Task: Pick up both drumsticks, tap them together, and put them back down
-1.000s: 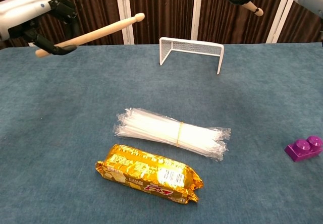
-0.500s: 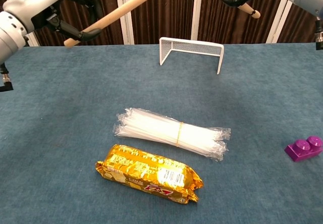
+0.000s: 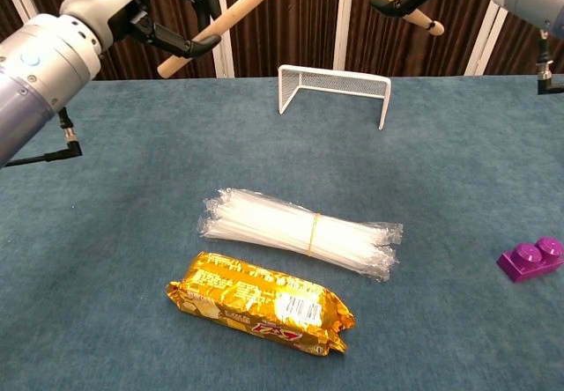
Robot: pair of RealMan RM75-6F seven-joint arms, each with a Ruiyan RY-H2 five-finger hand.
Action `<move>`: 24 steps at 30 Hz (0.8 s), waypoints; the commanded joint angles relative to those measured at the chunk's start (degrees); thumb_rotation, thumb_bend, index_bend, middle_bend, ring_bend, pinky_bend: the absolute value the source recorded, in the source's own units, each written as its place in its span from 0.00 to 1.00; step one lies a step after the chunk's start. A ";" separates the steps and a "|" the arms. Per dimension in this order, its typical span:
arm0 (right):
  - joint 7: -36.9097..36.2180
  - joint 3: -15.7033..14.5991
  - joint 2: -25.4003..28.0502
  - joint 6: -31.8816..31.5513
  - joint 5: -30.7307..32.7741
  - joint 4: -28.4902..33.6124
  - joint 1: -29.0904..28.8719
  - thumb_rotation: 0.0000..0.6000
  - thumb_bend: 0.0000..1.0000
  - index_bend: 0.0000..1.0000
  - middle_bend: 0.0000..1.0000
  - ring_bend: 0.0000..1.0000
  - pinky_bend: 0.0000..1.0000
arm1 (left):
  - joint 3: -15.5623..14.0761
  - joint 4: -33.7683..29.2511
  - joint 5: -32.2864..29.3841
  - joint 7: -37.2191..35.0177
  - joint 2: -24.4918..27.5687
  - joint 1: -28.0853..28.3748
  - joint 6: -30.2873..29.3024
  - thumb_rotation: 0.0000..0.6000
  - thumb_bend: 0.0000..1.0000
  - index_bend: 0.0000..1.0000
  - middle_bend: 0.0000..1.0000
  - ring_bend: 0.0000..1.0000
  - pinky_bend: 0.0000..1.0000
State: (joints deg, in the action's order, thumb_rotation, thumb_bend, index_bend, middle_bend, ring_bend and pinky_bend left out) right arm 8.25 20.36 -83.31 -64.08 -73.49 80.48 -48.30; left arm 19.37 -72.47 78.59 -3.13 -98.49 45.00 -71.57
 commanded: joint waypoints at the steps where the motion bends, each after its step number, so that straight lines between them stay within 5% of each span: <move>1: 0.34 -0.02 0.16 0.14 0.31 0.37 -0.04 1.00 0.46 0.72 0.62 0.40 0.08 | 0.38 -0.34 -0.60 0.80 -0.31 0.48 0.47 1.00 0.53 0.59 0.59 0.09 0.00; 24: -0.96 -1.39 1.25 -0.51 -0.99 2.65 0.75 1.00 0.46 0.72 0.62 0.40 0.08 | 1.42 -1.73 -1.43 5.86 -1.58 2.44 -0.55 1.00 0.53 0.59 0.59 0.09 0.00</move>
State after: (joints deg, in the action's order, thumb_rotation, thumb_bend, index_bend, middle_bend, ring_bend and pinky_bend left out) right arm 7.34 19.01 -82.09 -64.57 -74.45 83.10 -47.59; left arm 20.88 -74.14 77.15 2.65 -100.07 47.44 -72.19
